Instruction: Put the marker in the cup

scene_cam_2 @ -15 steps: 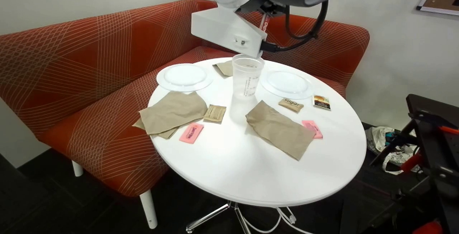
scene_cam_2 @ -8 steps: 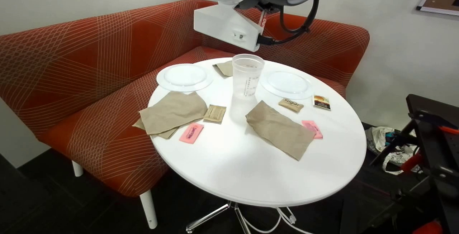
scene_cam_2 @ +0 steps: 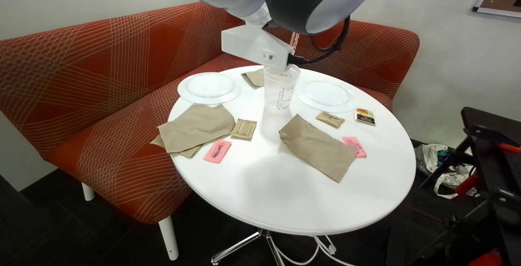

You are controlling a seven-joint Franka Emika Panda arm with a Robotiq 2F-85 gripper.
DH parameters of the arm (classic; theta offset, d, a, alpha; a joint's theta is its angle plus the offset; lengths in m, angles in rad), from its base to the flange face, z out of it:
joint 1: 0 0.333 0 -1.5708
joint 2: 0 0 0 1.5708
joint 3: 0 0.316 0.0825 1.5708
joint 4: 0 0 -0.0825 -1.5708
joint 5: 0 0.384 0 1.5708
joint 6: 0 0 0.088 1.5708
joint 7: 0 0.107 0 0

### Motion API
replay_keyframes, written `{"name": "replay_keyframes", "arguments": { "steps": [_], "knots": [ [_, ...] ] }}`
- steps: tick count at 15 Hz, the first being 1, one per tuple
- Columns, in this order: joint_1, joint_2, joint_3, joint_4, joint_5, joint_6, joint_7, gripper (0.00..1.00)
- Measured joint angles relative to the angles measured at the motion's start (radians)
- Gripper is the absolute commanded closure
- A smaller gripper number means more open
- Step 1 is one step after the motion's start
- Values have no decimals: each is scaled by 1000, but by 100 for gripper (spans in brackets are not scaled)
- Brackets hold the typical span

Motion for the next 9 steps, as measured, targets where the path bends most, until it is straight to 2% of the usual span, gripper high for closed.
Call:
{"name": "replay_keyframes", "arguments": {
  "steps": [9],
  "knots": [
    [3,77,0,51,3,0,-50,95]
  ]
}}
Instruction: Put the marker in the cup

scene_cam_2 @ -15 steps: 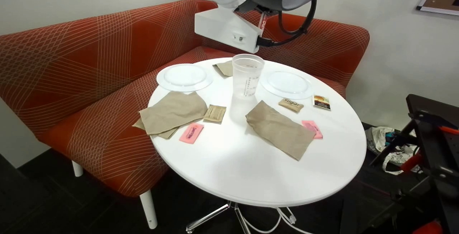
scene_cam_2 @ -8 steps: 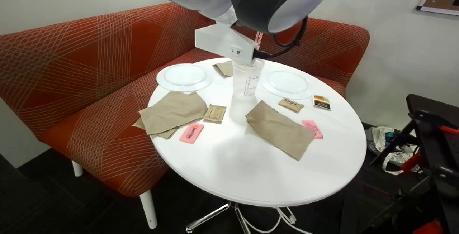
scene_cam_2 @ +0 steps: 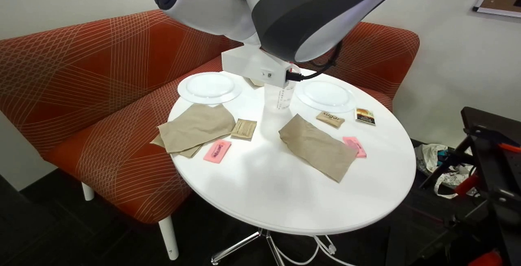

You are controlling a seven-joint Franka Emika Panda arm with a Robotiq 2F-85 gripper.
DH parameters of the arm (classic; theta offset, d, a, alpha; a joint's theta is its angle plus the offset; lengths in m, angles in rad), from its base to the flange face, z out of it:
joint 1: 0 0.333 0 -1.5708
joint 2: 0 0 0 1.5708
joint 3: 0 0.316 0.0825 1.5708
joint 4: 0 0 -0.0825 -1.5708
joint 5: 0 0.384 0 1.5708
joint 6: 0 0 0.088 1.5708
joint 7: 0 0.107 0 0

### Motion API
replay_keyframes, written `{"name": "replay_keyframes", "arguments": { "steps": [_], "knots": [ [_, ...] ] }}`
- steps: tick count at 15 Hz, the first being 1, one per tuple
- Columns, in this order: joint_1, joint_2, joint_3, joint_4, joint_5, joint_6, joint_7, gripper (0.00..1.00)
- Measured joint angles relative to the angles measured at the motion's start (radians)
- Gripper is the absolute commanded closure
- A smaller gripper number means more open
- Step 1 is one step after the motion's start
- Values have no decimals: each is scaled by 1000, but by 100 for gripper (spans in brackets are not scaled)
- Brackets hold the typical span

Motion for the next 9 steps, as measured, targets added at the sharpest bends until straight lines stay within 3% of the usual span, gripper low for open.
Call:
{"name": "replay_keyframes", "arguments": {
  "steps": [6,7,9],
  "knots": [
    [2,55,0,35,0,0,-18,95],
    [3,62,0,39,0,0,-18,54],
    [7,72,0,46,0,1,-18,47]
  ]
}}
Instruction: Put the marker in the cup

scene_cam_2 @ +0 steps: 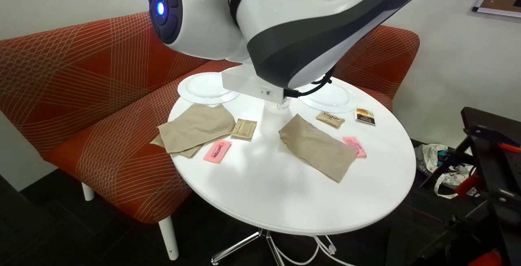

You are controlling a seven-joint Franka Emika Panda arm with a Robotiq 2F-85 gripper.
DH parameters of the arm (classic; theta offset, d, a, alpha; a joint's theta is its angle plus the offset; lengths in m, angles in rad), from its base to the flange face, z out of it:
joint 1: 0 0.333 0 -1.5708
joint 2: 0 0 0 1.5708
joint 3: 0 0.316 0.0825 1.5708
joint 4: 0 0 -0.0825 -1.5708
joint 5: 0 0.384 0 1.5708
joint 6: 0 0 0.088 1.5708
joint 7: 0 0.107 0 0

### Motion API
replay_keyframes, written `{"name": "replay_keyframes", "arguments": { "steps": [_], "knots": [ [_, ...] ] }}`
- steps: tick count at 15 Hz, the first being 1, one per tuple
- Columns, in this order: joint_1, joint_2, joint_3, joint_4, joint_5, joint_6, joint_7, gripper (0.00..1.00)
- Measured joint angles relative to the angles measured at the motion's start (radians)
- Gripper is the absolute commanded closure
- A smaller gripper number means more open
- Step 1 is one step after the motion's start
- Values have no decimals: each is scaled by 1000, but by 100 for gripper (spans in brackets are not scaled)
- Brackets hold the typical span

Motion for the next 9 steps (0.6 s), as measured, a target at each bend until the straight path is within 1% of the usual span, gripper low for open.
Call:
{"name": "replay_keyframes", "arguments": {
  "steps": [6,9],
  "knots": [
    [10,6,0,18,0,1,0,1],
    [13,0,0,20,0,1,0,0]
  ]
}}
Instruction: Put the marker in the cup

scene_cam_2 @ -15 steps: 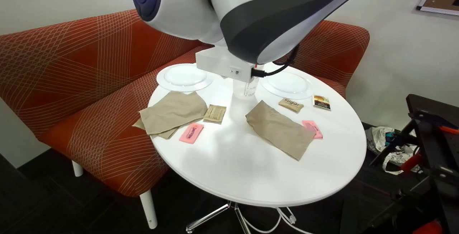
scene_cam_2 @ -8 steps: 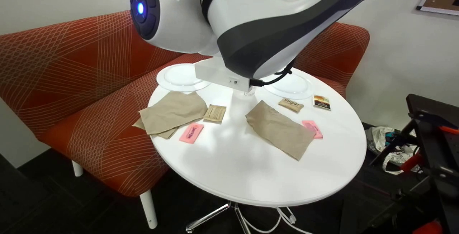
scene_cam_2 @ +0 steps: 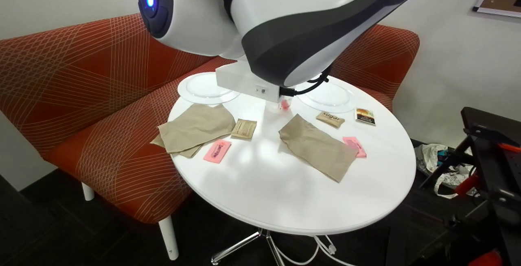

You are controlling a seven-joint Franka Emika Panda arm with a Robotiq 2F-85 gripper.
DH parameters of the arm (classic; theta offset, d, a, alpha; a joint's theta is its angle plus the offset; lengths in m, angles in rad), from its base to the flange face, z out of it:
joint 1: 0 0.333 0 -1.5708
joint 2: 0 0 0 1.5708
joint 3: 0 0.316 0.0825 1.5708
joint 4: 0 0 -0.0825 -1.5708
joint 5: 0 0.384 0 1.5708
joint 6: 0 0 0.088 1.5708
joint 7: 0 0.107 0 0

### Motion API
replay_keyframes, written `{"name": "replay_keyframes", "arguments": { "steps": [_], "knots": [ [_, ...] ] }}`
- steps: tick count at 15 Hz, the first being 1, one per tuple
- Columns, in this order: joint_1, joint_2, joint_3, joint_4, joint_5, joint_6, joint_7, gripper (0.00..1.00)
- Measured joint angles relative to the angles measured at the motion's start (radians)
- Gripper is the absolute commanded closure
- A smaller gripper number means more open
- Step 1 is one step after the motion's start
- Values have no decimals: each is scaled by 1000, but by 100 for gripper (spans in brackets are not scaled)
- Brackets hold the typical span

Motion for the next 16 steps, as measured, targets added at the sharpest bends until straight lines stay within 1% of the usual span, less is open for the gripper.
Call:
{"name": "replay_keyframes", "arguments": {
  "steps": [5,9,12,16],
  "knots": [
    [17,-36,0,-4,0,-1,0,0],
    [29,-93,2,-27,2,-5,0,0],
    [30,-160,9,-77,5,-5,-7,0],
    [23,-258,18,-163,13,-2,-47,0]
  ]
}}
